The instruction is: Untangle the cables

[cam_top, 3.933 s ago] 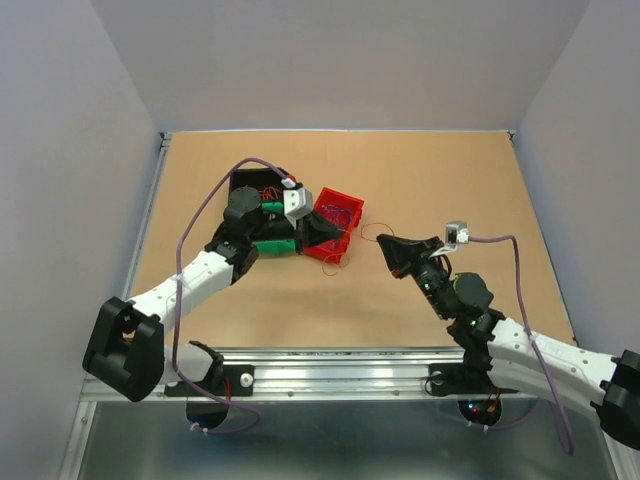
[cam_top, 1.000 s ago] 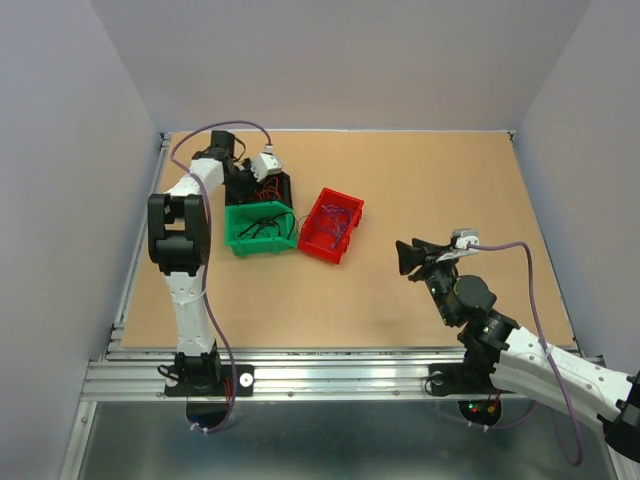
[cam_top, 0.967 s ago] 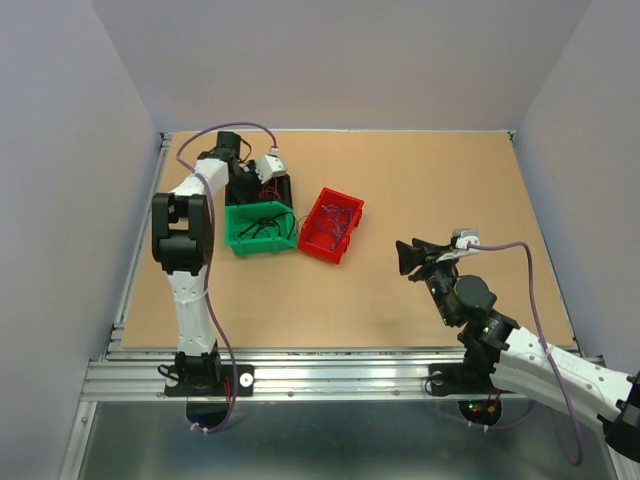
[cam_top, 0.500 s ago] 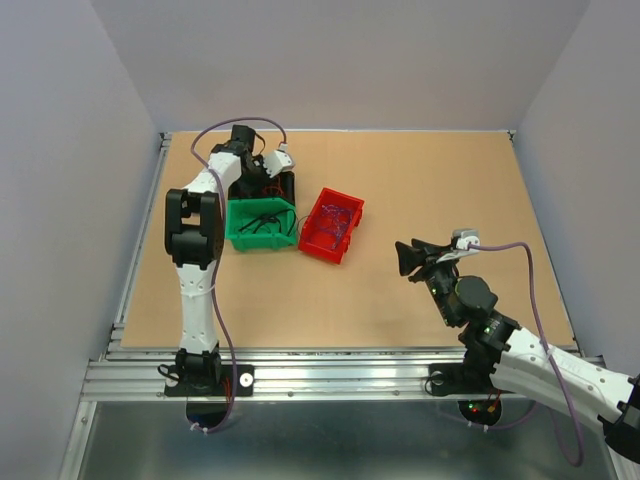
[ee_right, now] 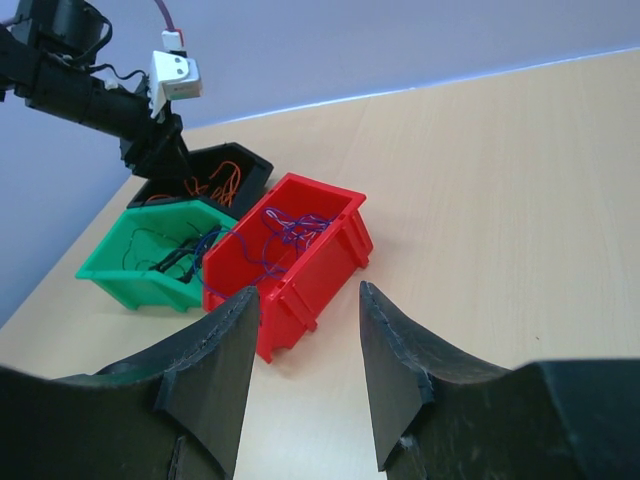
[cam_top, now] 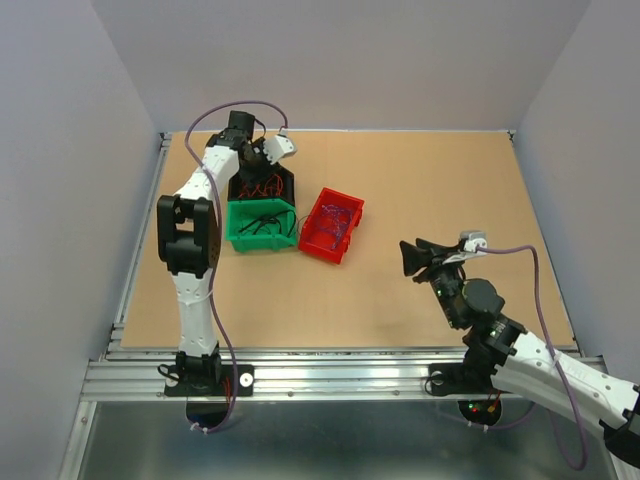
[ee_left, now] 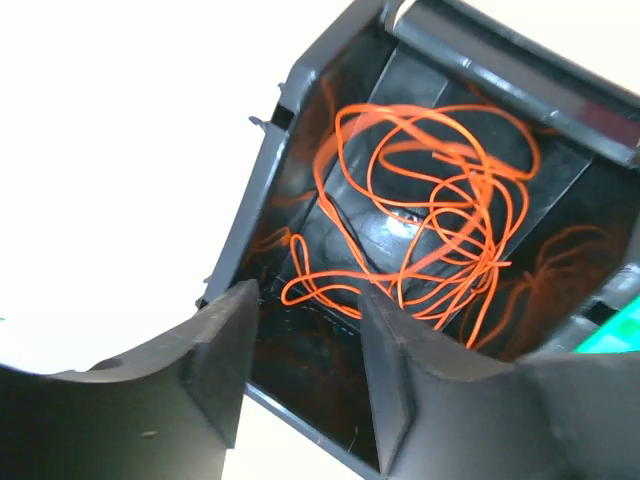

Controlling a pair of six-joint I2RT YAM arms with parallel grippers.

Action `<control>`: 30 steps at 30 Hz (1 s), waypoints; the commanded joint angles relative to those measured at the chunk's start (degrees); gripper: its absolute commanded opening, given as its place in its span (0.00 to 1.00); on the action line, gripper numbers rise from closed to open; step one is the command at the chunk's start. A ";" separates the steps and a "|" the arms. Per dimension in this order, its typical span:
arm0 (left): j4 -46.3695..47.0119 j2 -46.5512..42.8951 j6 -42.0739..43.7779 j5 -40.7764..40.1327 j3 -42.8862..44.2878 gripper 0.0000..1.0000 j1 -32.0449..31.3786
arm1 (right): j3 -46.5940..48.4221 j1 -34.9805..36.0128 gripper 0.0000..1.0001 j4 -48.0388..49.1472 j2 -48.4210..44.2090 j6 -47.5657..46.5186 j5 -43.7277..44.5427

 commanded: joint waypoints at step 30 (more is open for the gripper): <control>23.29 -44.30 -21.10 -0.80 -26.02 0.99 -1.45 | 1.48 -0.16 1.00 -2.01 -5.05 -2.47 0.96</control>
